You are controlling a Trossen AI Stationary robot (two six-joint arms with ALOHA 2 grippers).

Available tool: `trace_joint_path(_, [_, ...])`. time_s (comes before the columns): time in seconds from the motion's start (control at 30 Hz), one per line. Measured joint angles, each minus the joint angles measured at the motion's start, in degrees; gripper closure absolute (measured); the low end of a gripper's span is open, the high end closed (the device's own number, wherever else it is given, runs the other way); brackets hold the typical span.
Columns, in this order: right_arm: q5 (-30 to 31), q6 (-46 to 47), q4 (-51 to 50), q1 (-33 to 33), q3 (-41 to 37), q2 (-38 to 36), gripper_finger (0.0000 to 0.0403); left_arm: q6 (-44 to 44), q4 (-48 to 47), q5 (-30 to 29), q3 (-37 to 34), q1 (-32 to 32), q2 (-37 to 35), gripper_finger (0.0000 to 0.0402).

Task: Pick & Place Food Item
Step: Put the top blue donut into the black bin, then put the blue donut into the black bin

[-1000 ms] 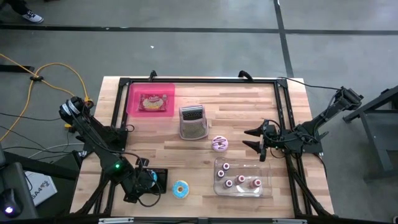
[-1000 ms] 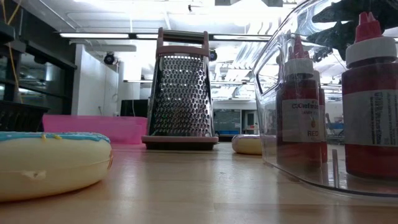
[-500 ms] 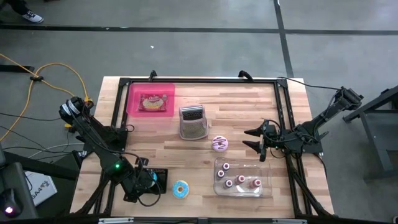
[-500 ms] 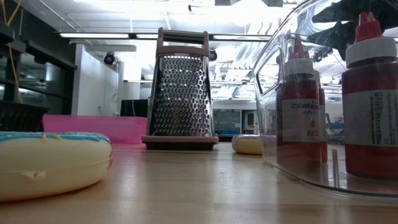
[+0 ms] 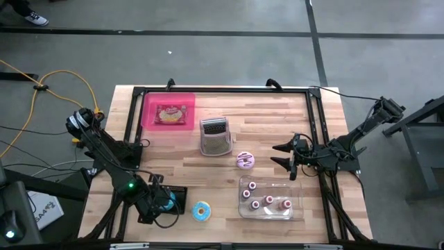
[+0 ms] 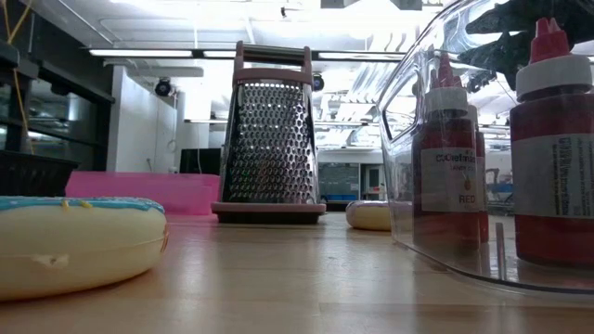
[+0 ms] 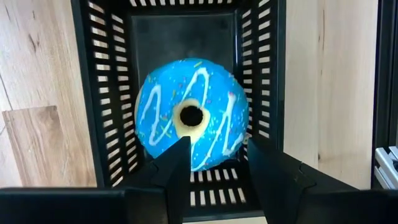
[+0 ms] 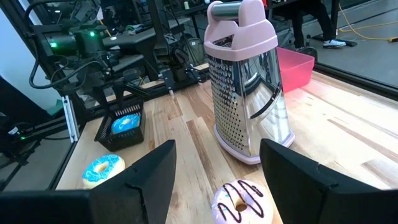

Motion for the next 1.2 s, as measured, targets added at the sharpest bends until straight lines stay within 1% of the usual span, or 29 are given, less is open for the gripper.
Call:
trace_joint_path(0.2, [0.0, 0.0, 0.0, 0.0, 0.0, 0.0, 0.0183, 0.1, 0.2, -0.3, 0.0, 0.3, 0.0, 0.0249])
trace_joint_path(0.37, [0.1, 0.0, 0.0, 0.0, 0.0, 0.0, 0.0183, 1.3, 2.8, -0.5, 0.0, 2.9, -0.3, 0.0249])
trace_joint_path(0.5, [0.1, 0.0, 0.0, 0.0, 0.0, 0.0, 0.0183, 7.0, 6.0, -0.8, 0.0, 6.1, -0.9, 0.0249])
trace_joint_path(0.7, [0.0, 0.0, 0.0, 0.0, 0.0, 0.0, 0.0183, 17.6, 14.5, -1.1, 0.0, 10.9, -1.3, 0.0249])
trace_joint_path(0.87, [-0.3, 0.1, -0.9, 0.0, 0.0, 0.0, 0.0183, 29.3, 22.5, -0.3, 0.1, 13.0, -1.3, 0.0249])
trace_joint_path(0.97, [-0.4, 0.1, -1.4, 0.0, 0.0, 0.0, 0.0183, 33.1, 25.5, -0.2, 0.1, 13.8, -1.3, 0.0249])
trace_joint_path(1.03, [-0.4, 0.1, -1.6, 0.0, 0.0, 0.0, 0.0183, 33.4, 26.6, -0.1, 0.1, 14.3, -1.3, 0.0249])
trace_joint_path(1.2, [-0.4, 0.0, -2.3, 0.0, 0.0, 0.0, 0.0183, 30.4, 28.6, 0.0, 0.1, 16.0, -1.3, 0.0249])
